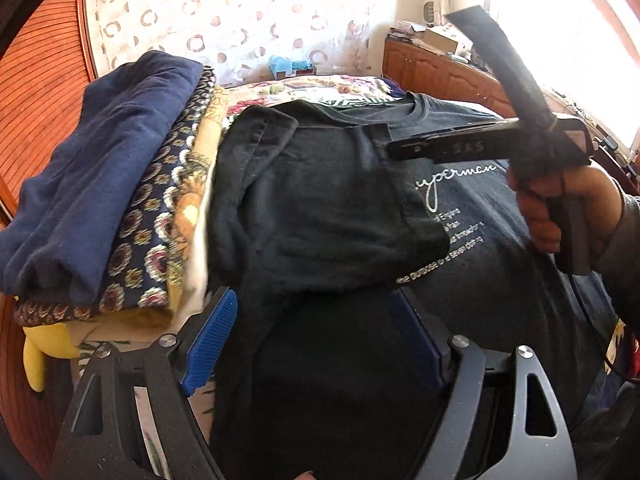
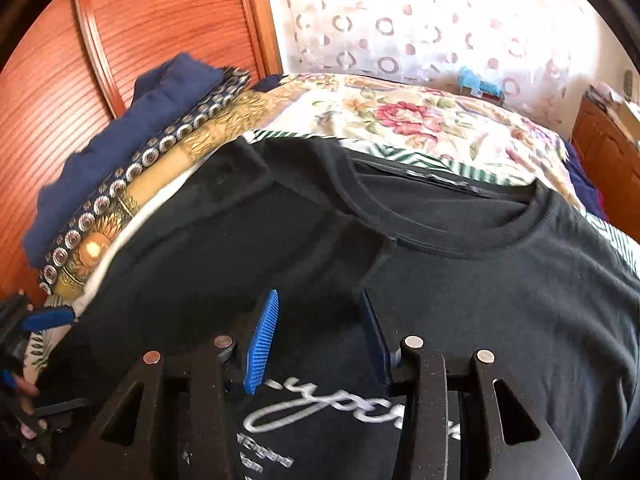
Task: Fold small clothes
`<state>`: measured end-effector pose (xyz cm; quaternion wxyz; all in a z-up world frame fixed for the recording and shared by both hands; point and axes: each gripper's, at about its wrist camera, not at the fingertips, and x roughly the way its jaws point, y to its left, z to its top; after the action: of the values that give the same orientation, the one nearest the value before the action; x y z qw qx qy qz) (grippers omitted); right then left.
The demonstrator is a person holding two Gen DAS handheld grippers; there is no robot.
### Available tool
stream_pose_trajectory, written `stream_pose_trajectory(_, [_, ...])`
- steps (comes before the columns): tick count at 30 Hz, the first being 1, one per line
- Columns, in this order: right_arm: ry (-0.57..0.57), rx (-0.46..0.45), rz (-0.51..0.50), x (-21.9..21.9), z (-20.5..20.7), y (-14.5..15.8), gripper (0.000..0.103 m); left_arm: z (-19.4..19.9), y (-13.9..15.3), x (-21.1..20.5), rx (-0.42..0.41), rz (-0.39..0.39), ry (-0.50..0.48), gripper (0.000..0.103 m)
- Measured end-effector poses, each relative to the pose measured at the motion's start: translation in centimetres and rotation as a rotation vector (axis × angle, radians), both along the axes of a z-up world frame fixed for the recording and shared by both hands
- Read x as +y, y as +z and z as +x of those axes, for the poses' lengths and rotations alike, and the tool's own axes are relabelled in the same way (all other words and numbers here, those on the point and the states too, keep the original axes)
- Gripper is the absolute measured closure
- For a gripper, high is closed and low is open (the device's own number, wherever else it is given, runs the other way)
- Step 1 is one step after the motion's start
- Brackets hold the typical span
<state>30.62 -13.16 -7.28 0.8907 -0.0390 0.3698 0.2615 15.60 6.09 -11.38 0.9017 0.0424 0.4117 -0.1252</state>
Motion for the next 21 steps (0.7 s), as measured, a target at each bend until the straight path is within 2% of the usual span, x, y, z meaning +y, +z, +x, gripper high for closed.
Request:
stream_pose_trajectory(6, [-0.076,-0.038,0.014,-5.7,-1.2,1.4,0.059,1.4,0.3,-2.2,-0.006,-0.001,-0.038,0.023])
stream_pose_trajectory(12, [-0.244,-0.063,0.053,-15.1,-4.2,2.3,0.059,3.4,0.9,-5.6,-0.024,0.004,-0.095,0.023])
stream_pose_trajectory(16, [-0.367,-0.067,0.033,-21.5,-6.3,1.7,0.059,4.9,0.6,-7.5,-0.011,0.005,-0.122,0.023])
stream_pose_trajectory(21, [-0.489,-0.034,0.027,-27.4,-8.1,0.2,0.059,6.5,0.3,-9.3,0.005,0.022,-0.126,0.023])
